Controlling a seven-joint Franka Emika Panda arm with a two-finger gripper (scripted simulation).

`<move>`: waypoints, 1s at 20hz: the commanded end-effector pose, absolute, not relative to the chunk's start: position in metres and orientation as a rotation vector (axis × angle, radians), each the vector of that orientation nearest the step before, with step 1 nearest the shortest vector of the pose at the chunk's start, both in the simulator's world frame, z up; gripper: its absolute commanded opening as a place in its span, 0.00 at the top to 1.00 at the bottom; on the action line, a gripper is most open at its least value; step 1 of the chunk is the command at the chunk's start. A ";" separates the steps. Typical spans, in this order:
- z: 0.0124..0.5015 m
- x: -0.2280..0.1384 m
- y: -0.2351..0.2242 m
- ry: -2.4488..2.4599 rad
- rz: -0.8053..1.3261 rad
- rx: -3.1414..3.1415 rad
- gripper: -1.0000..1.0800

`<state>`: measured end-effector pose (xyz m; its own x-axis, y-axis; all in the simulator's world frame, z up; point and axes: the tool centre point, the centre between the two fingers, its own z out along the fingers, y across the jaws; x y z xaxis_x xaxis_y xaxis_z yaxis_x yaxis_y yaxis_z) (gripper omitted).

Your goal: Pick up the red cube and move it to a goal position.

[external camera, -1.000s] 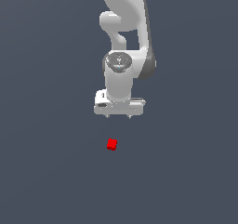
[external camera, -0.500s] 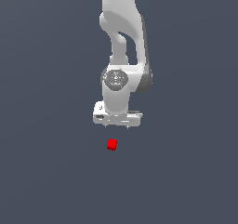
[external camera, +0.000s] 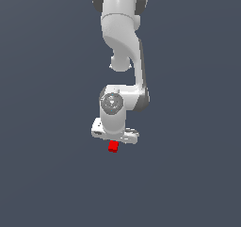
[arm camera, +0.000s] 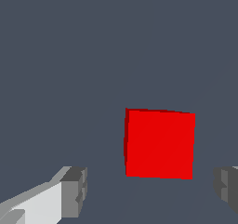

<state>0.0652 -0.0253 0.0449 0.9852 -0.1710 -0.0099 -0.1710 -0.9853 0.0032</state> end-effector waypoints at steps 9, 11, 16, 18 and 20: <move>0.021 0.085 -0.034 -0.340 0.000 3.123 0.04; 0.020 0.086 -0.034 -0.343 0.000 3.123 0.04; 0.020 0.086 -0.034 -0.343 0.000 3.123 1.00; 0.020 0.086 -0.034 -0.343 0.000 3.123 1.00; 0.020 0.086 -0.034 -0.343 0.000 3.123 1.00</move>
